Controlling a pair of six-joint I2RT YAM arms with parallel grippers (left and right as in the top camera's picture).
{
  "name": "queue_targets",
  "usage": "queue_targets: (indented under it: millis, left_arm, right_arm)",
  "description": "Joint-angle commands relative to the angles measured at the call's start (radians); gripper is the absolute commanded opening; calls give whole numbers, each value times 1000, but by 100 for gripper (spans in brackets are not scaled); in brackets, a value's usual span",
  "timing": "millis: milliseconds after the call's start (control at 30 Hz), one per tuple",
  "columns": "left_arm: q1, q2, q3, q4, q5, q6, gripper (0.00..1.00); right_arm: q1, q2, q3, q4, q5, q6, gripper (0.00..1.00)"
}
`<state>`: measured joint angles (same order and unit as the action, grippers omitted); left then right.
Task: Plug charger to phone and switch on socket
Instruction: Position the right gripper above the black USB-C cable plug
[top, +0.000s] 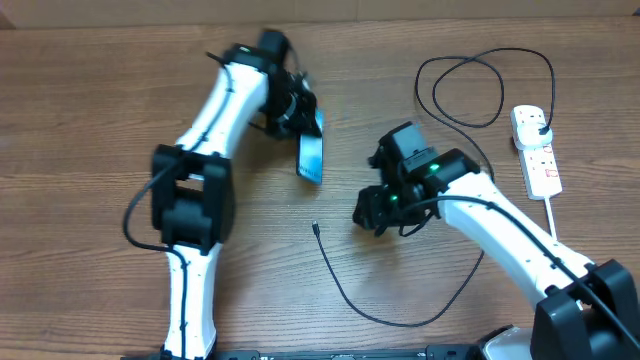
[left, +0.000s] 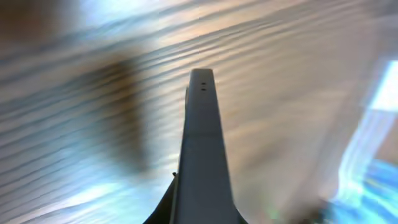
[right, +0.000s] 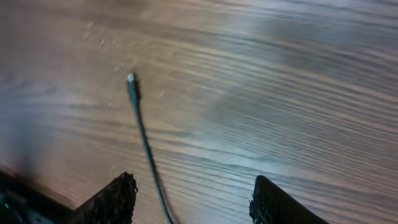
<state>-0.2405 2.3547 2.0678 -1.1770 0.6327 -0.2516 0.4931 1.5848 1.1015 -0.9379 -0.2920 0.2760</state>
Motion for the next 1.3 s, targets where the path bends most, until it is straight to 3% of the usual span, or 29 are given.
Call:
queue_targets:
  millis: [0, 233, 533, 733, 900, 1033, 1167, 1267]
  left_arm:
    - [101, -10, 60, 0, 417, 72, 4]
    - [205, -12, 62, -61, 442, 98, 4]
    - [214, -12, 62, -124, 431, 189, 4]
    - [214, -12, 62, -136, 433, 190, 5]
    - [214, -12, 62, -140, 433, 197, 4]
    - [214, -12, 62, -139, 433, 197, 4]
    - [214, -12, 62, -140, 434, 196, 4]
    - [214, -12, 62, -140, 434, 196, 4]
  right_arm:
    - [95, -18, 6, 13, 6, -42, 60]
    - [296, 53, 6, 16, 232, -37, 67]
    - [410, 250, 5, 36, 399, 55, 72]
    - [383, 275, 4, 0, 611, 179, 76]
    - [277, 275, 4, -11, 647, 180, 78]
    - [192, 275, 4, -3, 595, 121, 80]
    - [124, 275, 6, 10, 468, 93, 100]
    - [85, 275, 6, 47, 376, 93, 100]
